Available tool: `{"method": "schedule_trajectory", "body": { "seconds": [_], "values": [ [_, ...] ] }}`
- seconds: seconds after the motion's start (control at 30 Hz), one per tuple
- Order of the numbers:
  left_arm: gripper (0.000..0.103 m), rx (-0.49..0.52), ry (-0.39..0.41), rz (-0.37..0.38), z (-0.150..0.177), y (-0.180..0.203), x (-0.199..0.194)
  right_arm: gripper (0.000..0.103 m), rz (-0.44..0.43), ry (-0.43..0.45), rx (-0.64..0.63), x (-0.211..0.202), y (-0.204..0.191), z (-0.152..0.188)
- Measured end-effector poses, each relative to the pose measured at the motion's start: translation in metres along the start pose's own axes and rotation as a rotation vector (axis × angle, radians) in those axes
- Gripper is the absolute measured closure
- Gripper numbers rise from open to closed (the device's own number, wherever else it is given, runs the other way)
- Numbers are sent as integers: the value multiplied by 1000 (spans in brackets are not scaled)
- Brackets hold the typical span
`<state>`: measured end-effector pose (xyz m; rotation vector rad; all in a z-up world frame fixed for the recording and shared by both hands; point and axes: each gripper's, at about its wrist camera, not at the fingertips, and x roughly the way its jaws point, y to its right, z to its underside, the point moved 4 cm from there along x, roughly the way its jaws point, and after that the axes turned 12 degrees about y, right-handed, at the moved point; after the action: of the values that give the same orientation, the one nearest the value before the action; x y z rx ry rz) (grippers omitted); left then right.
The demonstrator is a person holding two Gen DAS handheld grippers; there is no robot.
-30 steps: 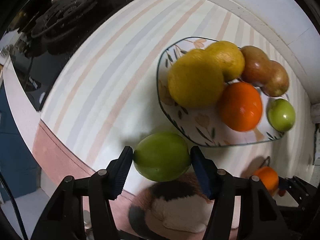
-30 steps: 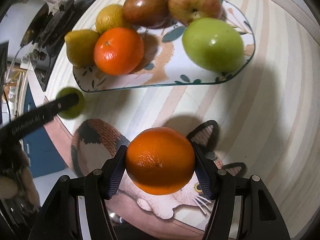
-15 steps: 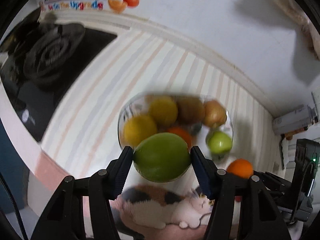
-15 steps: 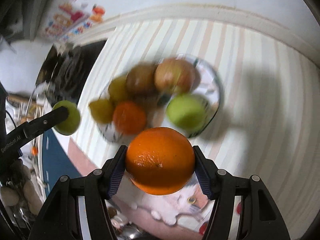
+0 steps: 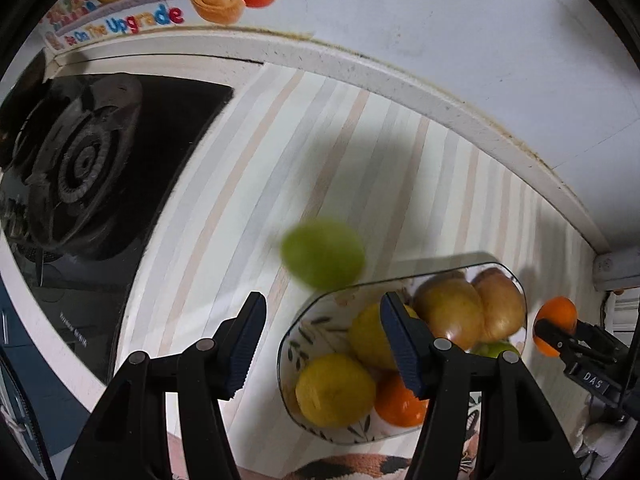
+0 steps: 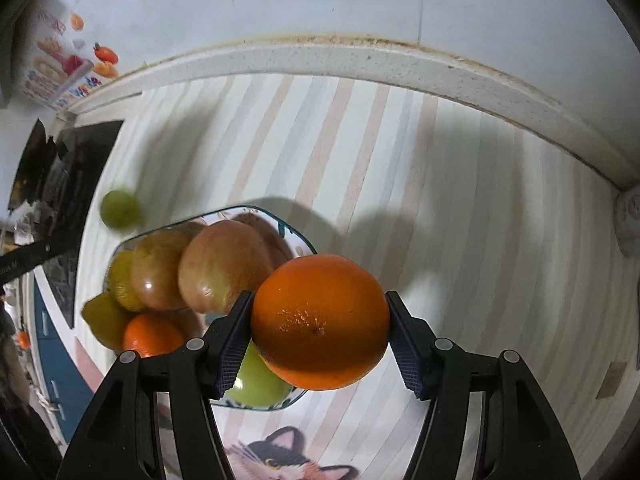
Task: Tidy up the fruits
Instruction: 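Lower the orange onto the plate and open the right tool while the left tool lifts the green apple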
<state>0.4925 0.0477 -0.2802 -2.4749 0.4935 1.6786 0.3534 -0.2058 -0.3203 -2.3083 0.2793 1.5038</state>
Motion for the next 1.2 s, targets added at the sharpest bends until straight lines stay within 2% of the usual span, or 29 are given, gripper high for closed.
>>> {"method": "schedule_trajectory", "body": {
  "seconds": [0.1, 0.2, 0.53, 0.6, 0.63, 0.67, 0.73, 0.8, 1.03, 1.1, 1.13, 1.2],
  "values": [
    [46, 5, -32, -5, 3, -2, 14, 37, 0, -19, -3, 9, -2, 5],
    [46, -39, -39, 6, 8, -11, 20, 37, -2, -15, 15, 15, 2, 7],
    [46, -126, -36, 14, 16, -19, 13, 36, -29, -34, 35, 18, 2, 7],
    [46, -142, -38, 13, 16, -18, 11, 31, -53, -45, 48, 20, 3, 5],
    [45, -145, -37, 15, 16, -17, 9, 25, -55, -51, 49, 19, 4, 5],
    [44, -143, -34, 6, 16, -16, 8, 21, -59, -51, 47, 19, 4, 5],
    [21, -136, -28, -19, 16, -14, 5, 21, -80, -50, 50, 17, 3, 4],
    [12, -137, -24, -28, 17, -13, 1, 21, -93, -47, 54, 16, 3, 3],
    [12, -143, -12, -76, 20, -9, -14, 19, -130, -54, 91, 14, 14, 2],
    [12, -145, -1, -90, 19, -9, -18, 16, -149, -56, 111, 11, 18, 3],
    [12, -144, 9, -101, 18, -10, -20, 11, -150, -48, 115, 8, 19, 4],
    [12, -139, 38, -133, 9, -13, -24, 11, -134, -20, 106, 1, 19, 3]
  ]
}}
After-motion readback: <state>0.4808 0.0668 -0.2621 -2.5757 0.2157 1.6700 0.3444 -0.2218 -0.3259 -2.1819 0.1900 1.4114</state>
